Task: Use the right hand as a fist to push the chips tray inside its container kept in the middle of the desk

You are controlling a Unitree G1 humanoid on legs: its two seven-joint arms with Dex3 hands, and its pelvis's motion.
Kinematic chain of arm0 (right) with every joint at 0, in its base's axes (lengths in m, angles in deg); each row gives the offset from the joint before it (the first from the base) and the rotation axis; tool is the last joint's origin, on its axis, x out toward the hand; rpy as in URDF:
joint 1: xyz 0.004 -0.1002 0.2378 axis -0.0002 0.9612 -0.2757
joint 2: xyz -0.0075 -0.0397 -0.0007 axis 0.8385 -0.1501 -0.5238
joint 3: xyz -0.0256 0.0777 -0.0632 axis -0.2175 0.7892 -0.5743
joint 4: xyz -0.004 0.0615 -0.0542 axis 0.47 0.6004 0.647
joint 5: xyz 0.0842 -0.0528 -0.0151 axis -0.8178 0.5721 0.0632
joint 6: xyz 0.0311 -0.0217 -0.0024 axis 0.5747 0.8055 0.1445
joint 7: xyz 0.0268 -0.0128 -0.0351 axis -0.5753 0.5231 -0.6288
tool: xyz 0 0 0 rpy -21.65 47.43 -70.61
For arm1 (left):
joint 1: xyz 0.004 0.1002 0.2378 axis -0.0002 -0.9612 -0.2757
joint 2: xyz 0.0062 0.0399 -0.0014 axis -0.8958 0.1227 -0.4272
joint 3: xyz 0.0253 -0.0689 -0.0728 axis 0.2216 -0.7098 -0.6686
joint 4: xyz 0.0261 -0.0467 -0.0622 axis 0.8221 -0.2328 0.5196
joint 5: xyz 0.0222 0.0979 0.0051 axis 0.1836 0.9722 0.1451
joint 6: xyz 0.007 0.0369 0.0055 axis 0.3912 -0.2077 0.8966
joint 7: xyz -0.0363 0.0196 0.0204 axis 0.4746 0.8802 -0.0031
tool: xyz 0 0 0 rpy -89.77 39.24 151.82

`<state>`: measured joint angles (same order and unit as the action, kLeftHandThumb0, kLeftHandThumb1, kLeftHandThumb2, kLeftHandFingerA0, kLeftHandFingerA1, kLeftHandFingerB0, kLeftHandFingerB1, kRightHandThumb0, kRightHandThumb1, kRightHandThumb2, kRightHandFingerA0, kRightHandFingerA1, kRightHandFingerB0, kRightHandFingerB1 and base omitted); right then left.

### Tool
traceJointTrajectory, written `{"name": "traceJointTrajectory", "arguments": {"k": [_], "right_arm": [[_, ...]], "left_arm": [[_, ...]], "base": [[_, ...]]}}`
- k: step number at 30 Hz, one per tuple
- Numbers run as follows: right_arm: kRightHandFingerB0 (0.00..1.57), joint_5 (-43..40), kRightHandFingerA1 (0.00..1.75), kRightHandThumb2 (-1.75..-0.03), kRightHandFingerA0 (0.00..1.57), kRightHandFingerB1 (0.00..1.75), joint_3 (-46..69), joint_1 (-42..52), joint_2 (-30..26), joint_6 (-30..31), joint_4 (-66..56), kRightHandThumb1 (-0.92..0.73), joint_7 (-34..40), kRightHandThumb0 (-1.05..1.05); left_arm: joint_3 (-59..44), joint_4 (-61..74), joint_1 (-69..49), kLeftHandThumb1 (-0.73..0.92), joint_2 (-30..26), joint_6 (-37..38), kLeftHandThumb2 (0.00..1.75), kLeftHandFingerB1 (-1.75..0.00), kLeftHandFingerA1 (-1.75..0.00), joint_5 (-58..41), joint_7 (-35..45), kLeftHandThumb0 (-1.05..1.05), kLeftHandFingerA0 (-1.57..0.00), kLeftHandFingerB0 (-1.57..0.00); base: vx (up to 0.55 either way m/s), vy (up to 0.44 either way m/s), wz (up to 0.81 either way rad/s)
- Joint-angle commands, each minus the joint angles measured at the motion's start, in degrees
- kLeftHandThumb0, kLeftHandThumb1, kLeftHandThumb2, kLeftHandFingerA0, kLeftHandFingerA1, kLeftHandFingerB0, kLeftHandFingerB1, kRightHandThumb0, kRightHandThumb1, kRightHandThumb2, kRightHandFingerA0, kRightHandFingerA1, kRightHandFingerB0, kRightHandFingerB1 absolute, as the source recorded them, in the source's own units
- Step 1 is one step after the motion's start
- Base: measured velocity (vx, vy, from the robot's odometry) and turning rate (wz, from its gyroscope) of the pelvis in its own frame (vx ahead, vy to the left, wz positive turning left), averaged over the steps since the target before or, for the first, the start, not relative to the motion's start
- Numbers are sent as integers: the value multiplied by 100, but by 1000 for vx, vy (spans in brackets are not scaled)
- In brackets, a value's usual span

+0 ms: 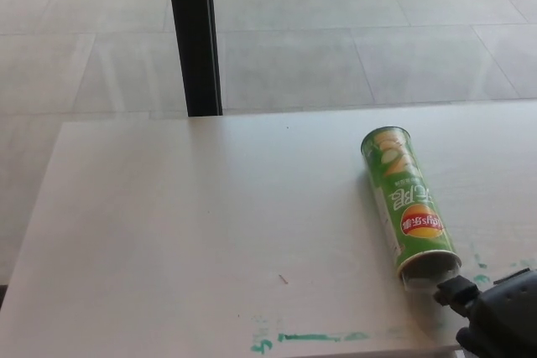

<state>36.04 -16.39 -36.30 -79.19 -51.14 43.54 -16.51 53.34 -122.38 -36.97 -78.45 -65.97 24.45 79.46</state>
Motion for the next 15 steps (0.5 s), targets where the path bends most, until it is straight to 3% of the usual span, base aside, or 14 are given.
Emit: {"name": "traceJointTrajectory", "arguments": {"k": [1, 2, 3, 4, 5, 9, 10, 11, 12, 13, 14, 15], "right_arm": [[48, -31, 134, -65, 92, 47, -160, -198, 90, 291, 279, -85, -64, -59], [47, -37, 132, -65, 92, 47, -188, -240, 89, 301, 326, -85, -89, -59], [47, -17, 133, -66, 92, 46, -218, -275, 109, 375, 363, -84, -86, -59], [49, -31, 133, -66, 94, 47, -236, -306, 120, 370, 430, -81, 2, -58], [41, -57, 119, -106, 100, 59, -254, -345, 135, 349, 511, -68, 89, -60], [42, -65, 118, -106, 100, 59, -325, -407, 163, 433, 585, -68, 123, -60], [49, 127, 132, -65, 94, 45, -401, -418, 157, 600, 566, -84, 100, -61], [46, 83, 130, -66, 88, 47, -418, -454, 167, 596, 603, -83, 51, -58], [34, -58, 113, -107, 93, 56, -430, -529, 179, 539, 690, -67, -29, -55], [47, -73, 134, -66, 92, 47, -442, -550, 175, 528, 735, -80, 47, -59], [41, -96, 120, -104, 100, 59, -444, -578, 163, 487, 794, -67, 161, -60], [41, -150, 120, -104, 100, 59, -435, -600, 143, 437, 814, -67, 161, -60]], "left_arm": [[-49, 3, -23, 92, -96, 60, 68, -45, -55, -99, -18, -84, -51, -33], [4, 5, -32, 74, -107, 83, 112, -55, -61, -46, -20, -81, -44, -29], [49, 14, -23, 92, -112, 91, 72, -44, -55, -4, -74, -85, -53, -32], [54, 13, -15, 92, -114, 86, 70, -45, -54, -6, -81, -84, -51, -33], [39, 9, -15, 92, -114, 86, 69, -45, -56, -32, -53, -85, -54, -33], [-10, 6, -19, 92, -106, 78, 68, -45, -55, -104, -11, -83, -53, -34], [-10, 0, -32, 92, -101, 64, 68, -45, -55, -109, 15, -83, -51, -33], [29, -12, -31, 92, -101, 82, 72, -46, -54, -62, -25, -83, -51, -35], [57, -34, -17, 92, -102, 78, 70, -46, -54, -26, -88, -84, -51, -36], [30, -41, -11, 92, -97, 70, 68, -46, -56, -63, -78, -84, -52, -35], [14, -41, -15, 92, -93, 83, 69, -45, -60, -85, -55, -87, -53, -32], [27, -32, -23, 92, -100, 91, 69, -45, -60, -74, -41, -87, -53, -32]], "base": [[0, 0, 0], [0, 0, 0], [0, 0, 0], [0, 0, 0], [0, 0, 0], [0, 0, 0], [0, 0, 0], [0, 0, 0], [0, 0, 0], [0, 0, 0], [0, 0, 0], [0, 0, 0]]}}
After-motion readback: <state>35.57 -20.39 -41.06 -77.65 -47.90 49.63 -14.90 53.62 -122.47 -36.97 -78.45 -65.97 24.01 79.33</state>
